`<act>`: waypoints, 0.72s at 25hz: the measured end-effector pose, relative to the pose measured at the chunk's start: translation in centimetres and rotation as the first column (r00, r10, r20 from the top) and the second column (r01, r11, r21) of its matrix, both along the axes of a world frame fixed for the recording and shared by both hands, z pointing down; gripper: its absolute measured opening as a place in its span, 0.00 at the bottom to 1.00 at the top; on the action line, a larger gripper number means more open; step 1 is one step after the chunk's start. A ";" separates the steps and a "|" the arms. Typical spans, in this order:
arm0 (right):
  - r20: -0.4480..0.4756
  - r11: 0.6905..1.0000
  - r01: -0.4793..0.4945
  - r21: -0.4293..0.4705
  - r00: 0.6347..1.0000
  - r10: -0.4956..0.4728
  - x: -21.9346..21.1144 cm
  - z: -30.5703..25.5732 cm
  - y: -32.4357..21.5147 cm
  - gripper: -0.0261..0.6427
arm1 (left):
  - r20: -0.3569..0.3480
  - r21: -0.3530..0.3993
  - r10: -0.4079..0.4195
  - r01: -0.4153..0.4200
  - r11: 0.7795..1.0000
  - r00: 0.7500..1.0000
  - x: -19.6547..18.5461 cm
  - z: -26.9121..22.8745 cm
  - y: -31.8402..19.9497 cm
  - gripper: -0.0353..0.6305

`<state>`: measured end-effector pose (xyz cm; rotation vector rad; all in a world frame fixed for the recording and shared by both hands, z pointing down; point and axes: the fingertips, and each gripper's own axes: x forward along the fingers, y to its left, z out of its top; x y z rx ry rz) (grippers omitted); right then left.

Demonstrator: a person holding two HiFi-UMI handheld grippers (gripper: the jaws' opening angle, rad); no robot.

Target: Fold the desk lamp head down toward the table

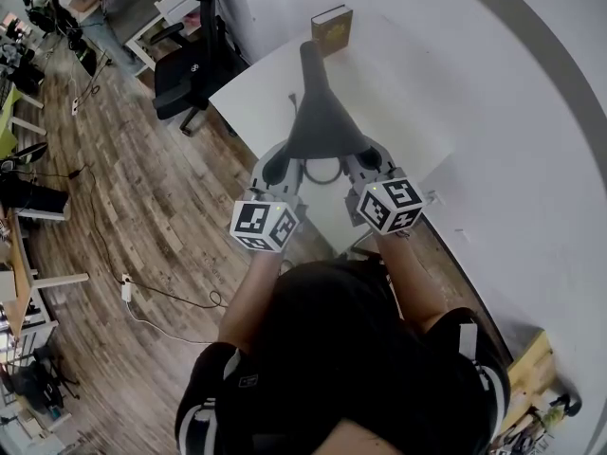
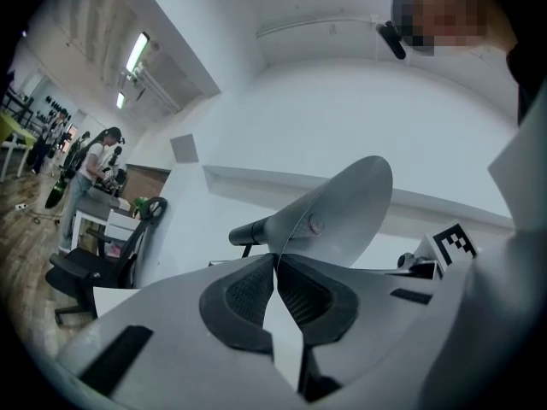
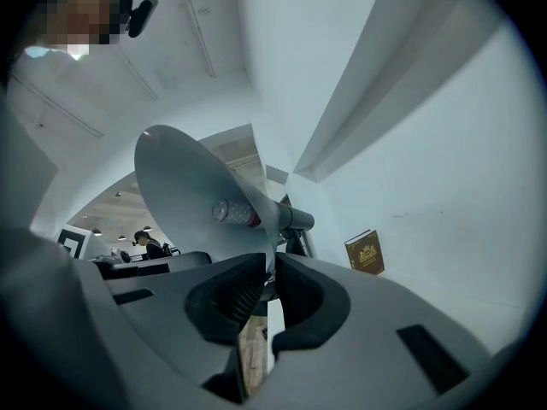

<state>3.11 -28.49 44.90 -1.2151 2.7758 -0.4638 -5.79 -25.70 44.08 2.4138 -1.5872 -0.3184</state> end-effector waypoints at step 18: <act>-0.044 1.000 0.003 -0.011 0.999 -0.004 0.1 3.8 -0.6 0.10 | 0.037 -0.026 -0.026 0.027 0.999 0.999 0.0 3.8 -0.4 0.09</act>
